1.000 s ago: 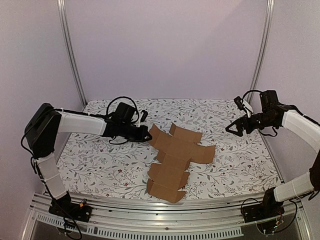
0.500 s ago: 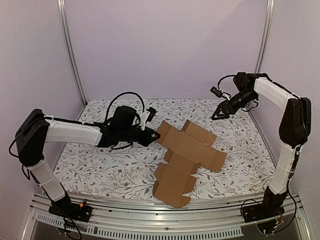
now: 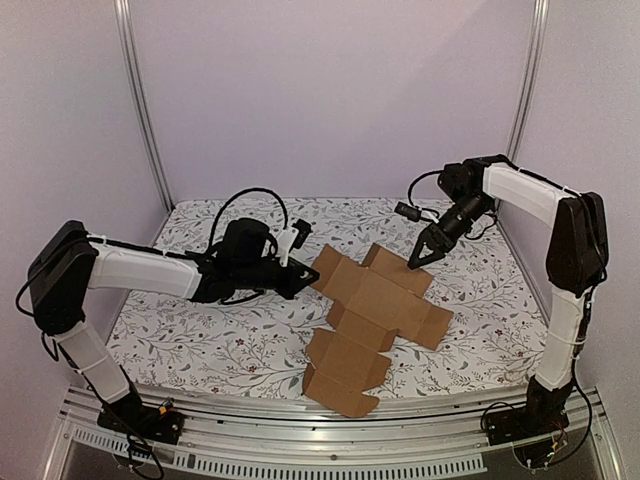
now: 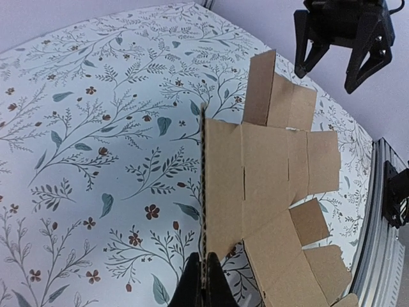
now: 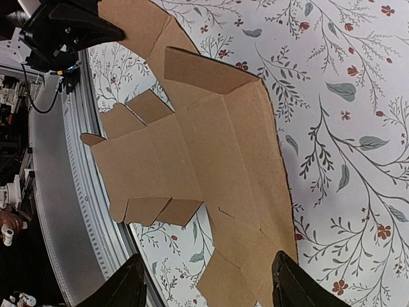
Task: Fold the paper box
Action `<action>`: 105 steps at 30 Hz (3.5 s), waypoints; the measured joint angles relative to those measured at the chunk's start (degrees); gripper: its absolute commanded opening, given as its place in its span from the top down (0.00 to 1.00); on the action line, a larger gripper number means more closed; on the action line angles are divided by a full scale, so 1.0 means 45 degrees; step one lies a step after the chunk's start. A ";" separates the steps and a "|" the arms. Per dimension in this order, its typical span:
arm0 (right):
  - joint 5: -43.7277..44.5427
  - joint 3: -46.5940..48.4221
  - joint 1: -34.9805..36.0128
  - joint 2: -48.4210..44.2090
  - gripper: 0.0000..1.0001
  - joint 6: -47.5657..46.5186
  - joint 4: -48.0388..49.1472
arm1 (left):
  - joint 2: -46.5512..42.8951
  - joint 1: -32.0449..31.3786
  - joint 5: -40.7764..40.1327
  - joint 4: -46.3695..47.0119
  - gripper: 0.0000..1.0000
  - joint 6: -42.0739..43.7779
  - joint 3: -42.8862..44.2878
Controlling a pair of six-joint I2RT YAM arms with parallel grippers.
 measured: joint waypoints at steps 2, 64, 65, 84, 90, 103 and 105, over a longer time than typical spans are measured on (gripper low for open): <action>0.0058 -0.0024 0.0000 0.0000 0.35 0.0063 0.0107 | -0.0034 -0.0010 0.0146 0.0146 1.00 0.0019 -0.0083; 0.9024 0.0593 0.4983 -0.1749 1.00 -0.2861 0.2783 | -0.5765 0.1112 -0.1496 0.0199 0.52 -0.0330 -0.3876; 0.9306 0.0321 0.5255 -0.1836 1.00 -0.3104 0.3089 | -0.5644 0.1360 -0.1637 0.0287 0.56 -0.0466 -0.4056; 1.0822 -0.3361 0.6329 -0.3075 1.00 -0.5717 0.9010 | 0.0330 0.0311 0.0860 0.2545 0.55 0.0136 -0.1360; 1.1584 -0.4818 0.6708 -0.3099 1.00 -0.5926 1.0414 | 0.0811 0.0194 0.0811 0.2997 0.53 0.0121 -0.1268; 1.3085 -0.6533 0.7315 -0.3954 1.00 -0.5231 1.2118 | 0.1302 -0.0389 0.1642 0.4974 0.46 -0.0413 -0.2569; 1.3299 -0.6737 0.7397 -0.4051 1.00 -0.5207 1.2308 | 0.1399 -0.0563 0.1734 0.5323 0.43 -0.0486 -0.2637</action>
